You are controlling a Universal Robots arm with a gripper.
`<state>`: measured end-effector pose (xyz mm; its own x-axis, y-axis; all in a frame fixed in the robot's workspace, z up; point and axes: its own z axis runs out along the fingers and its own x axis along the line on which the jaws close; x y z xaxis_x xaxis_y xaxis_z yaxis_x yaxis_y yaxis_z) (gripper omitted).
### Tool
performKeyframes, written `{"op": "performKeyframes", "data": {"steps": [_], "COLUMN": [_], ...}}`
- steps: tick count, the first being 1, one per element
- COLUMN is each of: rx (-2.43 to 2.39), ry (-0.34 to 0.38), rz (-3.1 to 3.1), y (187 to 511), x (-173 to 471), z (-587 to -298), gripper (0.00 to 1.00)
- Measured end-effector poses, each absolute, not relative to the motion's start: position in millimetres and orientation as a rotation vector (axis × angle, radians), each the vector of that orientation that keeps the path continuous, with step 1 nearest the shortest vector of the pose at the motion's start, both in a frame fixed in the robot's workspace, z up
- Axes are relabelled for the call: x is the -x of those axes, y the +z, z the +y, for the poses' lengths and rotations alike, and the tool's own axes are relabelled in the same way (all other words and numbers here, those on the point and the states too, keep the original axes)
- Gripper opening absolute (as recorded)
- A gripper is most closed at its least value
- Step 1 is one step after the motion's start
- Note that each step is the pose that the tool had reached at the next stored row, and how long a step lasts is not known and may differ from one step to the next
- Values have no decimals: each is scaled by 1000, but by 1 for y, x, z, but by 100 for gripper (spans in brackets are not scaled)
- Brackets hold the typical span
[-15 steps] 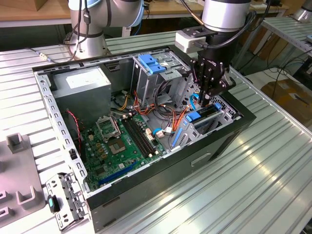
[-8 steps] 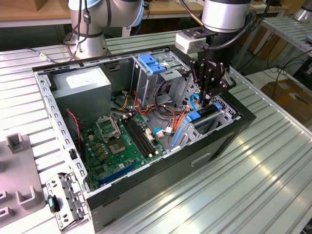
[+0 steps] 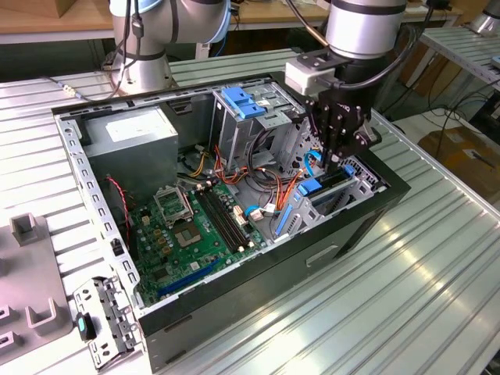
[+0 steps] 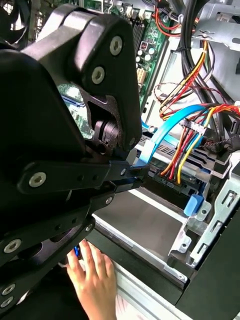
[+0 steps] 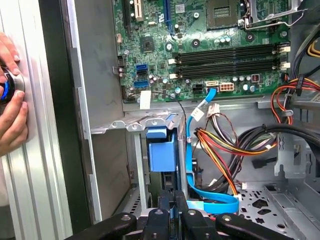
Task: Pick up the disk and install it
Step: 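Insert the second disk wire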
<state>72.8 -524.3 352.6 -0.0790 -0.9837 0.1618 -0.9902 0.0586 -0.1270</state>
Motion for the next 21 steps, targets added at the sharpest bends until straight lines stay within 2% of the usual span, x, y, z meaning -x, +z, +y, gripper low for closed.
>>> {"op": "performKeyframes", "data": {"steps": [21], "rx": [-2191], "ry": [250], "rz": [-2295], "y": [345], "x": [-72], "z": [-540], "gripper": [16]}}
